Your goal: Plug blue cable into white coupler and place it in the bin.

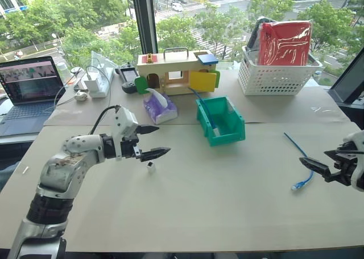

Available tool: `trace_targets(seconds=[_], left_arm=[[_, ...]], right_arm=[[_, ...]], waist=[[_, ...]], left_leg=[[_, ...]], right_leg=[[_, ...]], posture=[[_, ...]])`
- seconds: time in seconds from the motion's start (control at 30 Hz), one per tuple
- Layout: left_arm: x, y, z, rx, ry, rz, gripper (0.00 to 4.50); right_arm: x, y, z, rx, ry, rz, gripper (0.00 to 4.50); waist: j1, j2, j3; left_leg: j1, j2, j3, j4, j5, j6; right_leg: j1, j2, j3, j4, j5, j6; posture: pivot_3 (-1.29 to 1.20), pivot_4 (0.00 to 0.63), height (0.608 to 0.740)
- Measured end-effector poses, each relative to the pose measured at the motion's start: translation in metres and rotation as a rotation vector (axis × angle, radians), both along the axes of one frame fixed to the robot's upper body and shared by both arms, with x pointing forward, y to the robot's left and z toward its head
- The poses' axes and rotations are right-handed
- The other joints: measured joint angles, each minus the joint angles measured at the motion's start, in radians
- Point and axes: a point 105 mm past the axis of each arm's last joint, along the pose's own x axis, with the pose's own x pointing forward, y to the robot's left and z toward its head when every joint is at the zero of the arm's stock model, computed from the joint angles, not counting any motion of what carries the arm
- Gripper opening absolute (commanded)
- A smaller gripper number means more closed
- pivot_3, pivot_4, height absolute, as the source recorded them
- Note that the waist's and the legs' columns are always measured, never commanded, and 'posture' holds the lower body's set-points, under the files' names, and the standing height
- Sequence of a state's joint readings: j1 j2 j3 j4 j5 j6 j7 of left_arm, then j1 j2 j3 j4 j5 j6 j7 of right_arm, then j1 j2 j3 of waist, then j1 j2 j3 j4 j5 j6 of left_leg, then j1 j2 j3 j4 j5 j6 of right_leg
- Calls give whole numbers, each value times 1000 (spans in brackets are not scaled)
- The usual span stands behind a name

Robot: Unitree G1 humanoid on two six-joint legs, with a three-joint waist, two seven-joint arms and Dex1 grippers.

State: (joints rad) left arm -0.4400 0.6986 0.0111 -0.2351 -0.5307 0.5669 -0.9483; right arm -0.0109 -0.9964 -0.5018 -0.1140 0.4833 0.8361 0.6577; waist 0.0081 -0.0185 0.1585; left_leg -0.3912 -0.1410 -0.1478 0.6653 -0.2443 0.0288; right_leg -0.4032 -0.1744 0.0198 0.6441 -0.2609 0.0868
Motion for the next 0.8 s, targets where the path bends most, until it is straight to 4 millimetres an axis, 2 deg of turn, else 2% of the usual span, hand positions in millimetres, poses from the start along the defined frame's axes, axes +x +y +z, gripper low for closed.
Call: trace_targets(seconds=[0.1, 0.23, 0.33, 0.43, 0.53, 0.67, 0.73, 0.8], left_arm=[[-1, -2, -2, -7, -3, 8, 4500], [-3, -2, -5, -6, -14, 23, 4500], [-4, -3, -8, -30, -7, 35, 4500], [-7, -8, -3, -58, -15, 25, 4500], [-6, -6, -1, -69, -14, 38, 4500], [-5, -4, 1, -72, -20, 46, 4500], [-5, -5, 1, -75, -20, 46, 4500], [-3, -5, 2, -79, -22, 44, 4500]], right_arm=[[3, -8, -4, 60, 37, -36, 4432], [-5, -18, -16, 107, 131, -101, 4432], [-5, -8, -28, 204, 173, -111, 4432], [-2, -4, -33, 206, 183, -103, 4432], [2, 1, -22, 155, 139, -27, 4432], [-8, 13, 9, -16, 102, 249, 4432], [-16, 20, 13, -113, 136, 408, 4432], [-21, 15, 11, -206, 207, 515, 4432]], waist=[[0, 0, 0], [2, 0, 0], [0, 0, 0], [1, 0, 0], [1, 0, 0], [1, 1, 0], [0, 1, 1], [-1, 0, 1]], left_leg=[[0, 0, 1, 0, 0, 0], [0, 0, 1, 0, 0, 0], [-1, 1, 1, 0, 0, 0], [0, 0, 2, 0, 0, 0], [0, 0, 2, 0, 0, 0], [0, 0, 3, 0, 0, 0], [0, 0, 4, 0, 0, 0], [0, 0, 5, 2, 0, 0]], right_leg=[[0, 0, 0, 0, 0, 0], [0, 0, 0, 0, 0, 0], [0, 0, 1, 0, 0, 0], [0, 0, 1, 0, 0, 0], [-1, 0, 1, 1, 0, 0], [-1, 0, 1, 0, 0, 0], [0, 0, 0, -1, 0, 0], [0, 0, 0, -1, 0, 0]], posture=[[0, 150, 740], [0, 150, 740], [0, 150, 740], [0, 150, 740], [0, 150, 740], [0, 150, 740], [0, 150, 740], [0, 150, 740]])
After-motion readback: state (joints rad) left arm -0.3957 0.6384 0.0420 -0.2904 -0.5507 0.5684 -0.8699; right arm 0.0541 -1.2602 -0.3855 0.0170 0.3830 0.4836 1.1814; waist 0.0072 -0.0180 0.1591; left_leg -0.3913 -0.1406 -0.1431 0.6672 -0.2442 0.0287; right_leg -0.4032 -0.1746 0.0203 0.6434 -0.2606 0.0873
